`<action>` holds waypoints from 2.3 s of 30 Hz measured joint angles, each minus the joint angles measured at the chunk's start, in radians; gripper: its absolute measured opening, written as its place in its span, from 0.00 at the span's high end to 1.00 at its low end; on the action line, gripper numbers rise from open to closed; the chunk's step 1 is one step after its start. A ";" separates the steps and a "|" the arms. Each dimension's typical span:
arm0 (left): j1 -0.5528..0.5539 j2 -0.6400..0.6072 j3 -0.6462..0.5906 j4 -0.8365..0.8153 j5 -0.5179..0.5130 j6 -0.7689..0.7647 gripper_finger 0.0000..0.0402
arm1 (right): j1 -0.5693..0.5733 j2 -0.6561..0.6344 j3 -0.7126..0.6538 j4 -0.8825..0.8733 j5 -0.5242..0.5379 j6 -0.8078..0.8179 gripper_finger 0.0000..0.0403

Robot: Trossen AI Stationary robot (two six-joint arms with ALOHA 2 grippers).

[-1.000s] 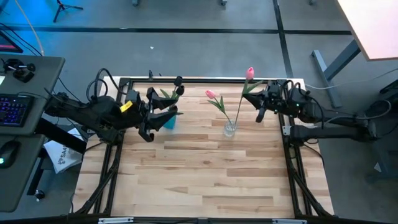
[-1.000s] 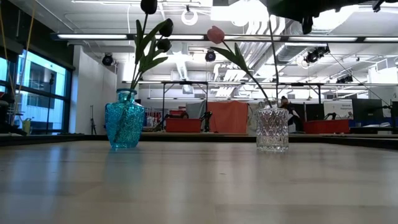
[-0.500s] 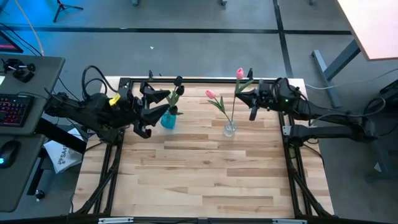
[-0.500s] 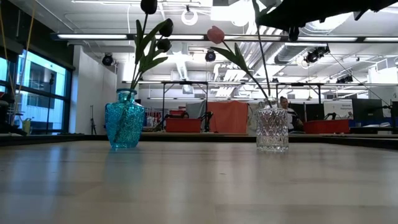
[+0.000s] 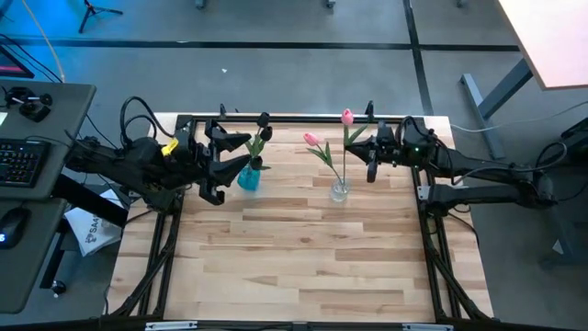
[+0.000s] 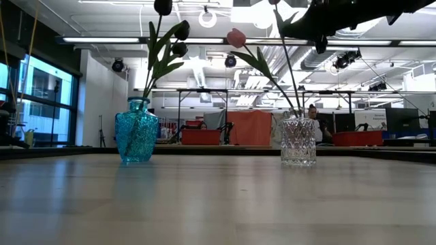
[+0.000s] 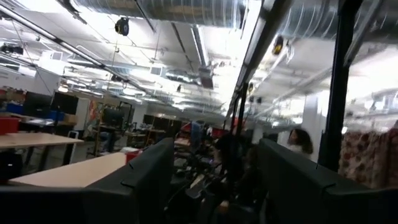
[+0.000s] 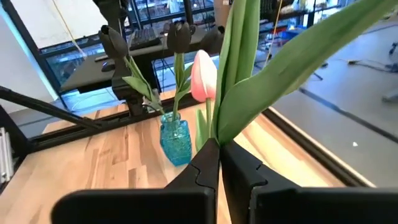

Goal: Sort flowers into vase by color
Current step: Put the pink flower into the transparent vase, then return to Home Position

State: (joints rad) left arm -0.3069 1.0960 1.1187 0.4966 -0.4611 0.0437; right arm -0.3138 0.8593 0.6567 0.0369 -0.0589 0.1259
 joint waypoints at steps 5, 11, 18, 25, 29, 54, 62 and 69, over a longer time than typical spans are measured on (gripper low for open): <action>0.000 -0.049 0.000 -0.093 -0.082 0.010 0.45 | 0.019 -0.003 0.000 -0.033 -0.007 0.005 0.92; 0.000 -0.100 0.000 -0.210 -0.157 -0.006 0.45 | 0.041 -0.004 0.005 -0.132 0.005 -0.004 0.68; 0.000 -0.137 0.000 -0.367 -0.171 0.101 0.45 | 0.042 -0.006 0.176 -0.475 0.022 -0.056 0.39; 0.043 -0.217 0.000 -0.653 -0.234 0.105 0.45 | 0.042 -0.006 0.425 -0.812 0.060 0.004 0.33; 0.114 -0.265 -0.038 -0.800 -0.153 0.051 0.47 | 0.042 -0.007 0.488 -0.856 0.081 0.064 0.39; 0.230 -0.907 -0.967 -0.183 0.179 -0.147 1.00 | 0.068 -0.008 0.498 -0.844 -0.020 0.233 0.99; 0.230 -1.015 -1.107 -0.193 0.135 -0.280 1.00 | 0.068 -0.058 0.498 -0.947 -0.023 0.232 1.00; 0.230 -1.034 -1.107 -0.268 0.114 -0.357 1.00 | 0.088 -0.223 0.332 -0.934 -0.071 0.300 1.00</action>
State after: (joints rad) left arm -0.0769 0.0624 0.0115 0.2284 -0.3467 -0.3129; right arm -0.2262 0.6367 0.9885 -0.8972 -0.1304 0.4259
